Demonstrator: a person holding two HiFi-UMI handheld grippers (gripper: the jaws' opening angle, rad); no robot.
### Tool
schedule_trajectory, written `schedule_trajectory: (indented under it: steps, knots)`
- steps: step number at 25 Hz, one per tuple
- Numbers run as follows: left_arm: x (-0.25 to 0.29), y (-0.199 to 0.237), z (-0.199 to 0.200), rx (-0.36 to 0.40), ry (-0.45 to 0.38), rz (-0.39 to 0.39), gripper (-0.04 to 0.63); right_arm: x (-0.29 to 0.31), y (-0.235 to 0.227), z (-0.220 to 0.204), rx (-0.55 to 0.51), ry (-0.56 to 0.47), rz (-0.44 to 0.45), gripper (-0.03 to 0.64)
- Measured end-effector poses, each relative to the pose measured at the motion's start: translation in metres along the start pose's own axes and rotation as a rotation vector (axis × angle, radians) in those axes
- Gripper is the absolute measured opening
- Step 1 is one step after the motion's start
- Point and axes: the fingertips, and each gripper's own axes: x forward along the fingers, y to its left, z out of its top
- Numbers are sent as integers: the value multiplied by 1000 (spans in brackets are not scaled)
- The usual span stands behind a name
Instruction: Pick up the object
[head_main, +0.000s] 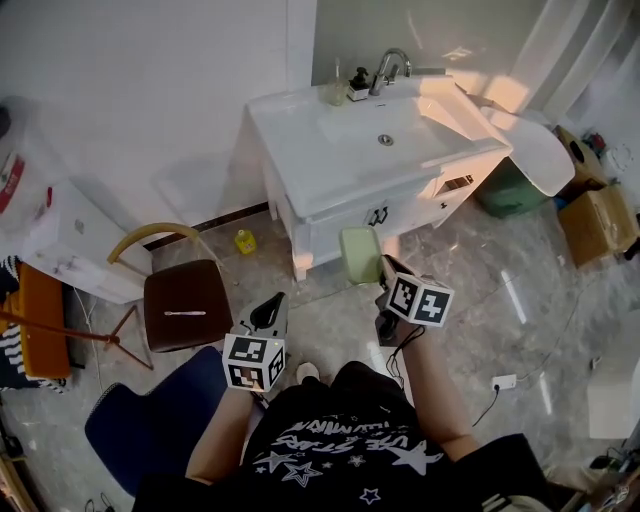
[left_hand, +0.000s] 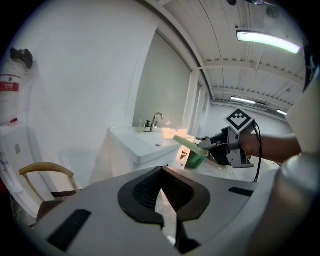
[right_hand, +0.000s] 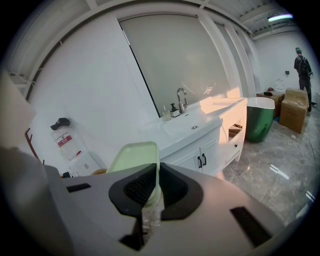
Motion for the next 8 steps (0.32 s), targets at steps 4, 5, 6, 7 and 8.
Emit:
schedule_trajectory:
  steps: [4,5,6,7,8]
  knots:
    - [4,-8,-9,-1,17,-7,15,-7,-7,-6,9,0,-6,29]
    - [5,-10,-11,-1,21,-8,15,-9,-9,-8,9,1,-5,29]
    - [5,-13,-12,0,24,-9,15,-10,-11,-9,9,4,-4,29]
    - [6,-15,-13,2,26,-9,15,-12,-12,-10,9,6,-3,29]
    - [7,-17,-14,4,29,-9,15,-14,-14,-12,8,8,-1,29]
